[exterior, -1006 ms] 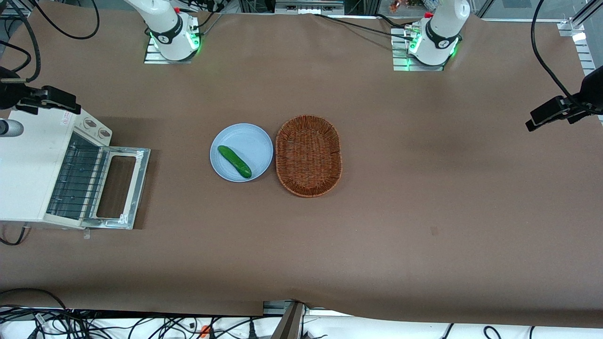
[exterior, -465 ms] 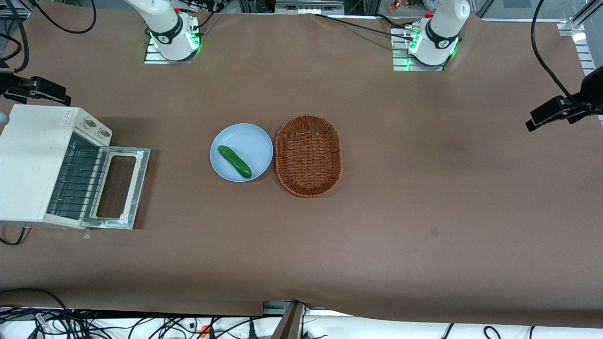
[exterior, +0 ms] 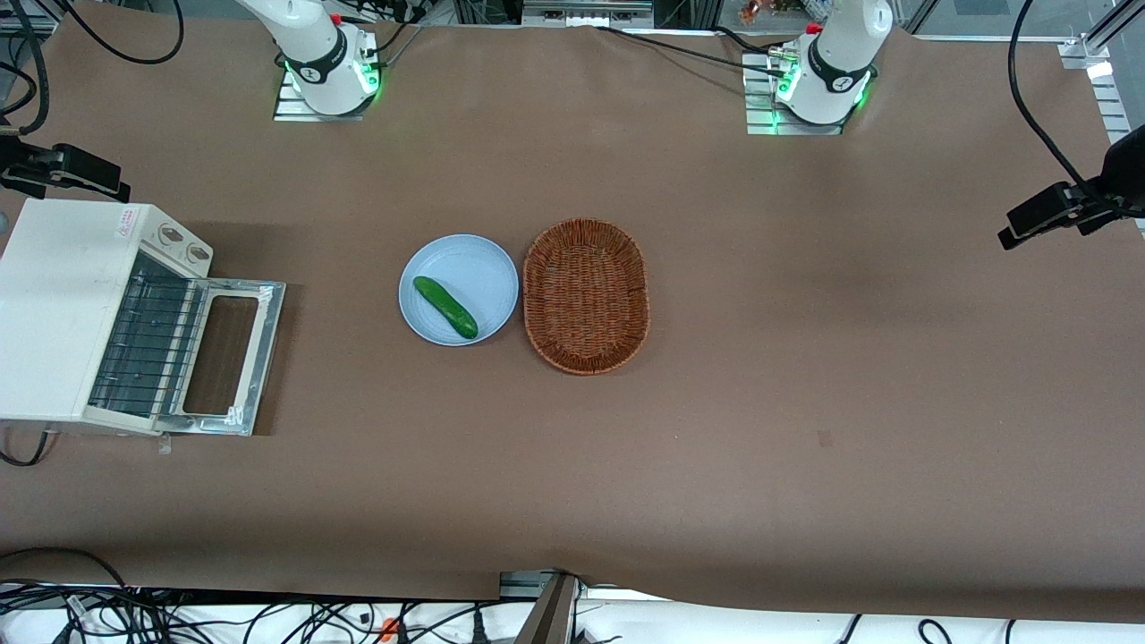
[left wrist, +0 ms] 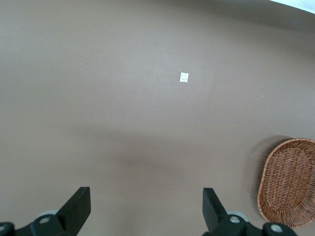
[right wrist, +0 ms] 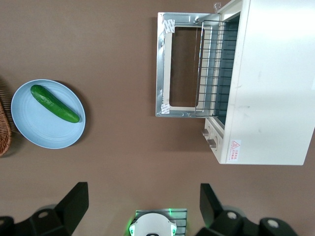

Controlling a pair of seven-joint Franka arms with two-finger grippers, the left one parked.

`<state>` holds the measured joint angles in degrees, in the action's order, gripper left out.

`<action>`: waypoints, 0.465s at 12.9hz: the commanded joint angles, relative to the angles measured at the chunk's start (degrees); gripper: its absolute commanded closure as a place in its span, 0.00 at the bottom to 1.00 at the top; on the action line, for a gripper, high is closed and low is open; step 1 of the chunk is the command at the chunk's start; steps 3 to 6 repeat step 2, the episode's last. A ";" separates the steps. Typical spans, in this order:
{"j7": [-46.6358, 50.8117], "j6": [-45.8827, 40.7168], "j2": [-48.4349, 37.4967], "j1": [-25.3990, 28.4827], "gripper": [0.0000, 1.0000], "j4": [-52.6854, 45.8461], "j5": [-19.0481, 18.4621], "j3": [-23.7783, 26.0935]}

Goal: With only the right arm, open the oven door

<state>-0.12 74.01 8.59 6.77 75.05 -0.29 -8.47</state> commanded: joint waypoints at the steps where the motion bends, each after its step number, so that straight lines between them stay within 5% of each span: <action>1: 0.73 0.25 0.47 -0.18 0.00 -1.14 -0.50 0.56; 6: 0.56 0.25 0.47 -0.09 0.00 -1.14 -0.41 0.56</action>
